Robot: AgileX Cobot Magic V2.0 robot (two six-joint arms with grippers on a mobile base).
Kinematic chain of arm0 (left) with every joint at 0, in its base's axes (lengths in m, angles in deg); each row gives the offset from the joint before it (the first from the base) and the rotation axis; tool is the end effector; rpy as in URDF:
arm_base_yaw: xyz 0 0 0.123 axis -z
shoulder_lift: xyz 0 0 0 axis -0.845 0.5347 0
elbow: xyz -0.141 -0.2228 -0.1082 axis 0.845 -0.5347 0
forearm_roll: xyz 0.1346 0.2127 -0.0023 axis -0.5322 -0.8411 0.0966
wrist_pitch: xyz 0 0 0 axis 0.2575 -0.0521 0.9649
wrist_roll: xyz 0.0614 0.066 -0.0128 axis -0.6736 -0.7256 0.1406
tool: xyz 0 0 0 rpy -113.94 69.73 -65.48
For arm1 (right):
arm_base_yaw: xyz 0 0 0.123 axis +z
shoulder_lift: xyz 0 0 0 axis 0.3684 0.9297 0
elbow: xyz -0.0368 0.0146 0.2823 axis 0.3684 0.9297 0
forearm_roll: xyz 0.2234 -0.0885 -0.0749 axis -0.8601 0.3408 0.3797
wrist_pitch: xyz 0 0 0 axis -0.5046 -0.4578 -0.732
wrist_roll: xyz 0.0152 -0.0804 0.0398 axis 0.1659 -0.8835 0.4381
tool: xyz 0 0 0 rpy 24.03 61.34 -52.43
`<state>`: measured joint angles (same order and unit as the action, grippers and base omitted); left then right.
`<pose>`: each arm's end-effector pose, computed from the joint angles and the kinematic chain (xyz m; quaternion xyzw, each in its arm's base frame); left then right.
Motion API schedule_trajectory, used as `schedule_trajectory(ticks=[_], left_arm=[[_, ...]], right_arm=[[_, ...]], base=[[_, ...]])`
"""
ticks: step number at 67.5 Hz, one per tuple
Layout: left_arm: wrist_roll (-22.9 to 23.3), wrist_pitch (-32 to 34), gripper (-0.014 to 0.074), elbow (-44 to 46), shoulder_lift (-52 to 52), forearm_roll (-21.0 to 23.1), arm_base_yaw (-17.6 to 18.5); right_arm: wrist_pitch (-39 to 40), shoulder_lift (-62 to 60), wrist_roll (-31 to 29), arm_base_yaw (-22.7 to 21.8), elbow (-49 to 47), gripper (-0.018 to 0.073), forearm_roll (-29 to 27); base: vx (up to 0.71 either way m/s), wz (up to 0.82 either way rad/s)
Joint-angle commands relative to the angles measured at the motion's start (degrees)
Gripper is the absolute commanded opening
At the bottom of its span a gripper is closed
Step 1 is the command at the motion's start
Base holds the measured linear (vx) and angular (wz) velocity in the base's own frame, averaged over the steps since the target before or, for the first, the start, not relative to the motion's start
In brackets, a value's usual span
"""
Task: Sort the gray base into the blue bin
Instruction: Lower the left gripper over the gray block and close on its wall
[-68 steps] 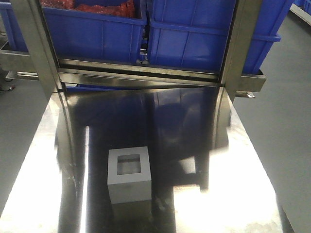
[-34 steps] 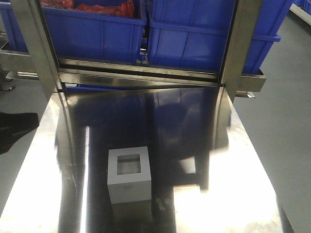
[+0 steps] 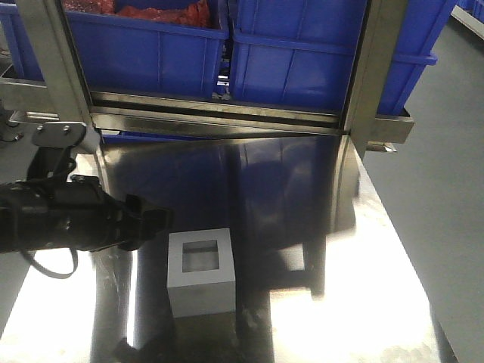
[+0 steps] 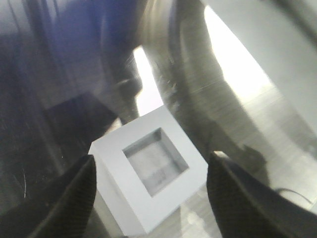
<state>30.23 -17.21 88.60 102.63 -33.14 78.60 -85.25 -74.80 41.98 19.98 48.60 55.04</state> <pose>0.2333 -0.1203 0.2841 0.1446 0.8886 -0.2535 0.3539 0.0560 -0.0024 0.1858 -0.0037 0.7516 -0.0284 0.6590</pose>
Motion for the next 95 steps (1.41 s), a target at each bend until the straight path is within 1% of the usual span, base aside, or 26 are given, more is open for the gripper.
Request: schedule_trajectory(ticks=[1,6,7,10,11,15,18,20,25,31,43,58,66,75,82,86,89,95], left_arm=[[10.6,2.2,0.0463,4.9,2.6,-8.2,2.5],[19.9,0.2,0.0463,8.0,5.4,-16.9,4.1],[21.6,-0.2,0.0463,8.6,5.8,-19.5,4.5],[26.6,-1.9,0.0463,10.1,7.1,-24.9,5.8],[29.2,-2.5,0.0462,10.6,7.6,-26.6,6.1],[35.4,-4.9,0.046,12.6,9.1,-33.7,7.7],[40.1,-6.8,0.046,13.7,10.1,-37.4,8.5],[42.4,-7.6,0.046,14.1,10.7,-39.7,9.1],[46.0,-8.9,0.046,14.6,11.8,-42.0,10.2],[48.8,-8.9,0.046,14.6,12.9,-41.7,10.7],[50.0,-8.4,0.0445,14.6,15.4,-39.5,11.1],[50.2,-8.1,0.0428,14.6,18.0,-39.4,11.1],[51.3,-8.0,0.0428,14.6,19.3,-39.2,11.1],[51.5,-7.7,0.0428,14.6,20.9,-37.9,11.1],[51.5,-7.7,0.0425,14.6,21.8,-37.8,11.1],[51.5,-7.7,0.0407,14.6,21.9,-37.4,11.1],[51.5,-7.8,0.0378,14.6,21.9,-37.4,11.1],[51.5,-8.0,0.0273,14.6,21.9,-37.3,11.1]], right_arm=[[4.1,-0.9,-0.7,0.1,0.4,-0.0005,0.3],[4.1,-0.9,-0.7,0.1,0.4,-0.0005,0.3],[4.1,-0.9,-0.7,0.1,0.4,-0.0005,0.3],[4.1,-0.9,-0.7,0.1,0.4,-0.0005,0.3],[4.1,-0.9,-0.7,0.1,0.4,-0.0005,0.3],[4.1,-0.9,-0.7,0.1,0.4,-0.0005,0.3],[4.1,-0.9,-0.7,0.1,0.4,-0.0005,0.3],[4.1,-0.9,-0.7,0.1,0.4,-0.0005,0.3],[4.1,-0.9,-0.7,0.1,0.4,-0.0005,0.3],[4.1,-0.9,-0.7,0.1,0.4,-0.0005,0.3],[4.1,-0.9,-0.7,0.1,0.4,-0.0005,0.3],[4.1,-0.9,-0.7,0.1,0.4,-0.0005,0.3],[4.1,-0.9,-0.7,0.1,0.4,-0.0005,0.3],[4.1,-0.9,-0.7,0.1,0.4,-0.0005,0.3],[4.1,-0.9,-0.7,0.1,0.4,-0.0005,0.3],[4.1,-0.9,-0.7,0.1,0.4,-0.0005,0.3],[4.1,-0.9,-0.7,0.1,0.4,-0.0005,0.3],[4.1,-0.9,-0.7,0.1,0.4,-0.0005,0.3]], base=[[0.0,0.0],[0.0,0.0],[0.0,0.0],[0.0,0.0],[0.0,0.0],[0.0,0.0],[0.0,0.0],[0.0,0.0],[0.0,0.0],[0.0,0.0],[0.0,0.0],[0.0,0.0],[0.0,0.0],[0.0,0.0],[0.0,0.0],[0.0,0.0],[0.0,0.0],[0.0,0.0]])
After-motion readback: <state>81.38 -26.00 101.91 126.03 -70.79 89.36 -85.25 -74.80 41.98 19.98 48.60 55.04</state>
